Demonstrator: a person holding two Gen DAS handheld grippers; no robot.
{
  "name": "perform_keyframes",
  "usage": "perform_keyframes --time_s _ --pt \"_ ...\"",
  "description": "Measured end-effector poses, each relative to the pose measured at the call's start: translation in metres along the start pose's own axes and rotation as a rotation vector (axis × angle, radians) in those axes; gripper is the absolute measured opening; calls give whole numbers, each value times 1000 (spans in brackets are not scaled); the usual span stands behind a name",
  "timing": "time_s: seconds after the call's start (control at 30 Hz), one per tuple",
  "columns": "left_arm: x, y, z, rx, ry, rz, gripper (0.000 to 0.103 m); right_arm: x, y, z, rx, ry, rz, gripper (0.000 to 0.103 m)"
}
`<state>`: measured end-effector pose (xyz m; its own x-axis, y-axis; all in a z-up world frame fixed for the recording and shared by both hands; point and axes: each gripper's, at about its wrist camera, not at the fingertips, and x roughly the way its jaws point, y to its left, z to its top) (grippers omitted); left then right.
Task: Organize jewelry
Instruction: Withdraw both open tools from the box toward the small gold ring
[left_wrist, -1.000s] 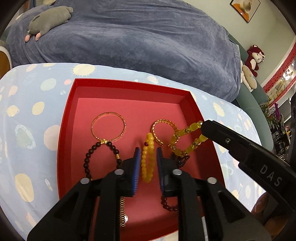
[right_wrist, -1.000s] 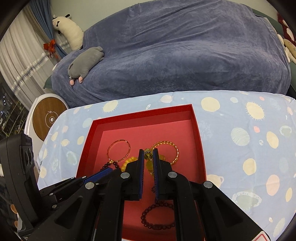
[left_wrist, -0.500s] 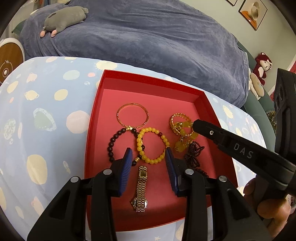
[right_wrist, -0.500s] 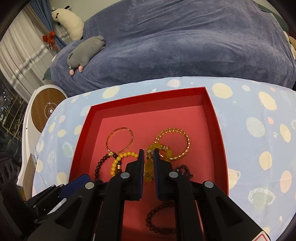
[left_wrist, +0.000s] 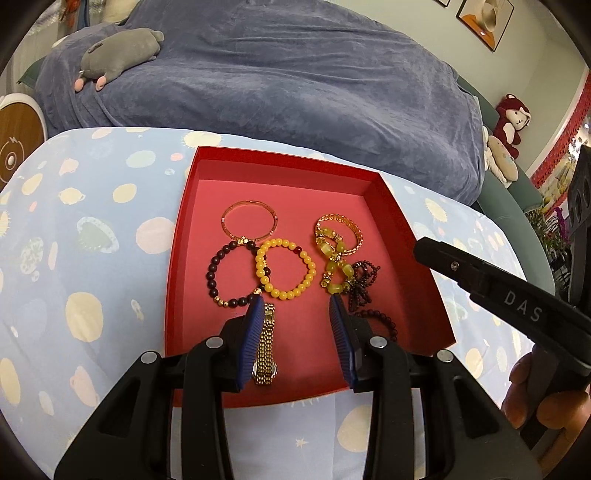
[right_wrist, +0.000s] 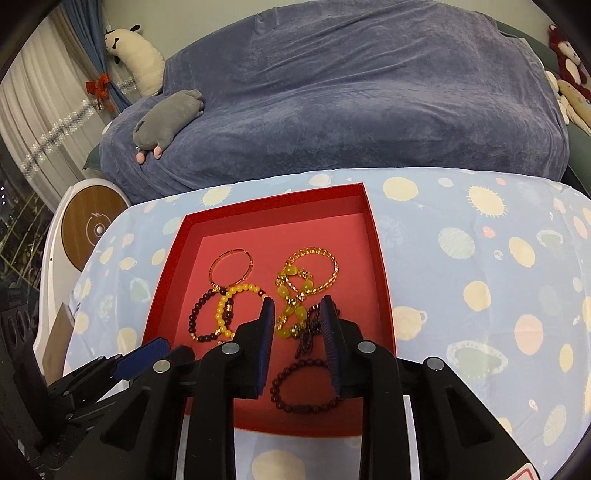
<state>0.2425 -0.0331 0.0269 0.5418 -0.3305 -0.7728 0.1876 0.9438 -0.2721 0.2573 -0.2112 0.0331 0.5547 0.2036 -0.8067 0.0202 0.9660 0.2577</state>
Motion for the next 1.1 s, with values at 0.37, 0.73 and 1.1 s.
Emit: perform_keyframes --time_s 0.37,0.73,1.1 --pt "-35 -6 -43 18 18 2 36 -48 -6 -61 13 5 -14 25" --pt "-56 -5 -105 32 75 33 36 -79 -14 -142 10 68 -46 25" --pt "-68 -9 -162 30 122 41 36 -87 -19 -216 46 168 -54 25"
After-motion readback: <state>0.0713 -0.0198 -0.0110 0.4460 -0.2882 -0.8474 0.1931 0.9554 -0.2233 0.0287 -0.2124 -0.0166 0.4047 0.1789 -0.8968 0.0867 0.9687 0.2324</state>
